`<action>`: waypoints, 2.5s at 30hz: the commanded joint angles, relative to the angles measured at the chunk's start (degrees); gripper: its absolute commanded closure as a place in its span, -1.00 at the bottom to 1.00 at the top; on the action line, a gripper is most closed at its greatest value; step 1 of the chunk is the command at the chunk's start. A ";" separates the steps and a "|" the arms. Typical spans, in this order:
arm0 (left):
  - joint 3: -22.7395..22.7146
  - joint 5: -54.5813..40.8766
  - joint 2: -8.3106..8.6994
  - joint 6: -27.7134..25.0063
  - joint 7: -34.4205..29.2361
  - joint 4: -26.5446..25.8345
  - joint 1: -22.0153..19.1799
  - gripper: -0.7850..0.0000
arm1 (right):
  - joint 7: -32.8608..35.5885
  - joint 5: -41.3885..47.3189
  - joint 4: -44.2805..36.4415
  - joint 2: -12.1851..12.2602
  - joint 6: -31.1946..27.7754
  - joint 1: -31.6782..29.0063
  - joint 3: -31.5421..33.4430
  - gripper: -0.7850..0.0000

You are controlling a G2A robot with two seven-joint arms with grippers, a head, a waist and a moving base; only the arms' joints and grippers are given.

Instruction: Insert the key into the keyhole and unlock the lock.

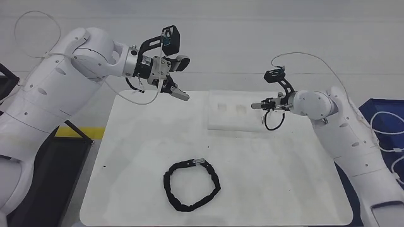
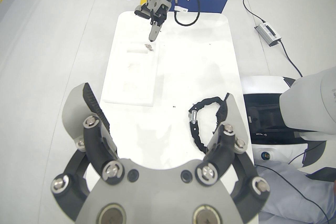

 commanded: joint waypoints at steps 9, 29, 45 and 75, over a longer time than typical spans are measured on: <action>0.00 0.00 0.00 0.00 0.00 0.00 0.00 -1.00 | -1.09 1.67 16.91 -5.14 1.84 7.23 -9.70 -1.00; 0.00 0.00 0.00 0.00 0.00 0.00 0.00 -1.00 | -1.58 2.69 34.56 -13.21 4.69 13.71 -17.92 0.04; 0.00 0.00 0.00 0.00 0.00 0.00 0.00 -1.00 | -0.02 1.28 40.76 -16.37 8.26 15.92 -19.36 0.56; 0.00 0.00 0.00 0.00 0.00 0.00 0.00 -1.00 | -0.41 -3.95 44.20 -19.44 10.45 20.48 -19.87 1.00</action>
